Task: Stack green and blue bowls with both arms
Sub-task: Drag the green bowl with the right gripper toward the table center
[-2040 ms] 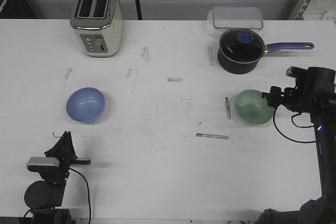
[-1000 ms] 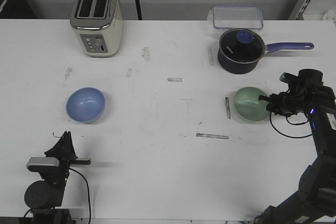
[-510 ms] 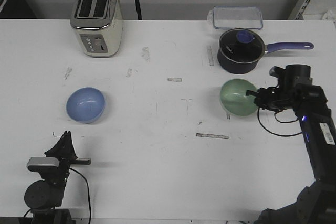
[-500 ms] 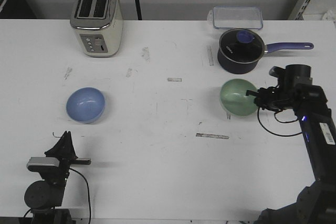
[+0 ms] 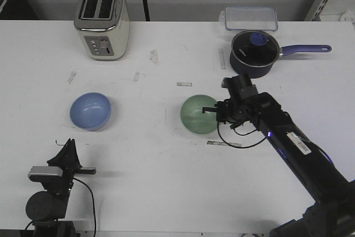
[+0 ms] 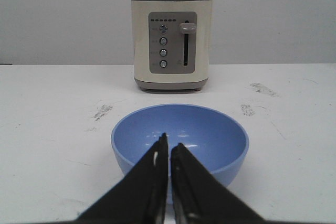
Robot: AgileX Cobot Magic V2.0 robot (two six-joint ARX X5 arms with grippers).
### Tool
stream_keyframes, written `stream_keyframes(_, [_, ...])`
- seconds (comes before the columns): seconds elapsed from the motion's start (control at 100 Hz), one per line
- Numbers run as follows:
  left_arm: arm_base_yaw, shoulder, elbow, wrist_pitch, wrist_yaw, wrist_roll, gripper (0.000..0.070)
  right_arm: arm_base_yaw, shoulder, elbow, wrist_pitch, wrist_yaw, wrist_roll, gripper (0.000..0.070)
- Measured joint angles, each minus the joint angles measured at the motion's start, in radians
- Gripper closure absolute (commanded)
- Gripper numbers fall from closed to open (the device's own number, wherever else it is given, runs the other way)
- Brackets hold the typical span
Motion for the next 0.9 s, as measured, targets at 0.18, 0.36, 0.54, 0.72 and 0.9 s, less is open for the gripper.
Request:
stream_keyframes(0.18, [0.0,0.0,0.0,0.0,0.0,0.0,0.0697,0.118,0.039,0.0,0.048,0.017,0.088,0.0696])
stream_keyframes(0.36, [0.0,0.0,0.0,0.0,0.0,0.0,0.0697,0.169,0.072,0.0,0.064,0.015,0.142,0.0696])
stream_keyframes(0.54, [0.0,0.0,0.0,0.0,0.0,0.0,0.0697,0.188,0.102,-0.002,0.074,0.047,0.156,0.0696])
stream_keyframes(0.72, [0.0,0.0,0.0,0.0,0.0,0.0,0.0697,0.196,0.102,-0.001,0.093,0.048,0.154,0.0696])
stream_keyframes(0.9, [0.0,0.0,0.0,0.0,0.0,0.0,0.0697,0.203,0.102,-0.002,0.099,0.05,0.143,0.0696])
